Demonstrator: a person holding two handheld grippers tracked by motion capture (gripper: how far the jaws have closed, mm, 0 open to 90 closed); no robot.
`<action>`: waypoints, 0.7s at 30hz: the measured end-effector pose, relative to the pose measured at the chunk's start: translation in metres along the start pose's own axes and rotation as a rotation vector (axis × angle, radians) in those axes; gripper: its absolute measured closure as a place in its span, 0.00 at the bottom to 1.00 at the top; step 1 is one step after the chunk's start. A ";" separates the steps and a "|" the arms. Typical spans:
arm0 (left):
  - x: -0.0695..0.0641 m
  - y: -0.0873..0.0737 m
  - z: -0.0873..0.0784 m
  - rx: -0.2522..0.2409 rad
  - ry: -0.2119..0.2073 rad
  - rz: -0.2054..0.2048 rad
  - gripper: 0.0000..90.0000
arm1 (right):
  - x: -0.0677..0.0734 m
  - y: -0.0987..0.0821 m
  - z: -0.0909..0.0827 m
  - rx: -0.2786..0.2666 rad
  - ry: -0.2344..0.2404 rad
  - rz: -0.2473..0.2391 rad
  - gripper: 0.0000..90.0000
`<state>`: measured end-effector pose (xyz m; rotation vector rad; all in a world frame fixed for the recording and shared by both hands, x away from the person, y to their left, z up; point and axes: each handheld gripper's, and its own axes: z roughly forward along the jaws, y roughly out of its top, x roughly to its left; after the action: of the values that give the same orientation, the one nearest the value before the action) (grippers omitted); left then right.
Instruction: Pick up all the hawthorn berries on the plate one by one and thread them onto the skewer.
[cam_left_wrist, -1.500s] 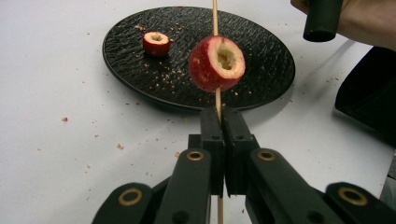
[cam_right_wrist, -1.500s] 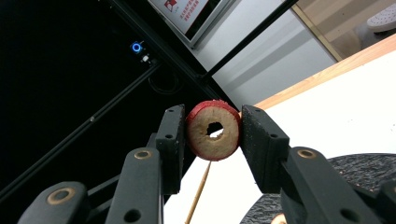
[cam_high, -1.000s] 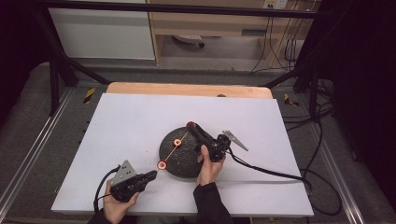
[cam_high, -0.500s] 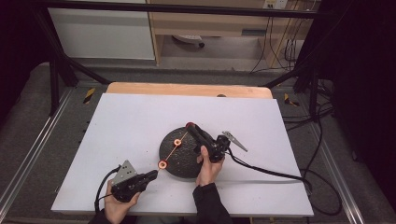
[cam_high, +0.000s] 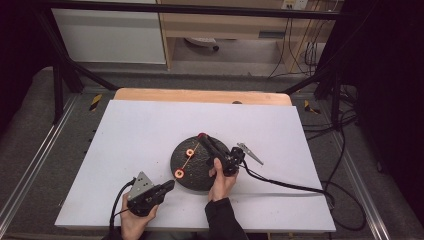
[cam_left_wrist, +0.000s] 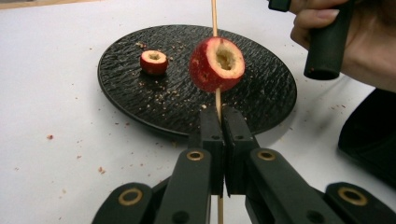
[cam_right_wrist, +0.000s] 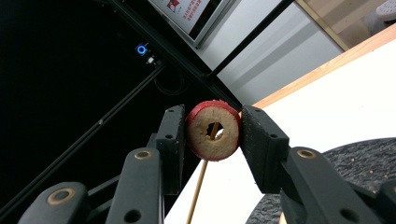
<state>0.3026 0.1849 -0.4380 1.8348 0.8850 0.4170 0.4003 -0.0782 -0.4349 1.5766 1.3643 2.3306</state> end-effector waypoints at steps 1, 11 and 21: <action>0.000 0.001 0.001 -0.001 -0.003 -0.003 0.98 | 0.000 0.000 0.000 0.000 0.000 0.000 0.69; 0.001 0.013 0.010 0.002 -0.008 -0.012 0.98 | 0.001 -0.004 -0.003 0.010 0.004 -0.006 0.69; 0.000 0.030 0.022 -0.013 -0.017 -0.021 0.98 | 0.002 -0.005 -0.006 0.021 0.011 -0.015 0.69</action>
<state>0.3277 0.1644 -0.4208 1.8132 0.8871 0.3927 0.3928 -0.0777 -0.4368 1.5555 1.4025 2.3282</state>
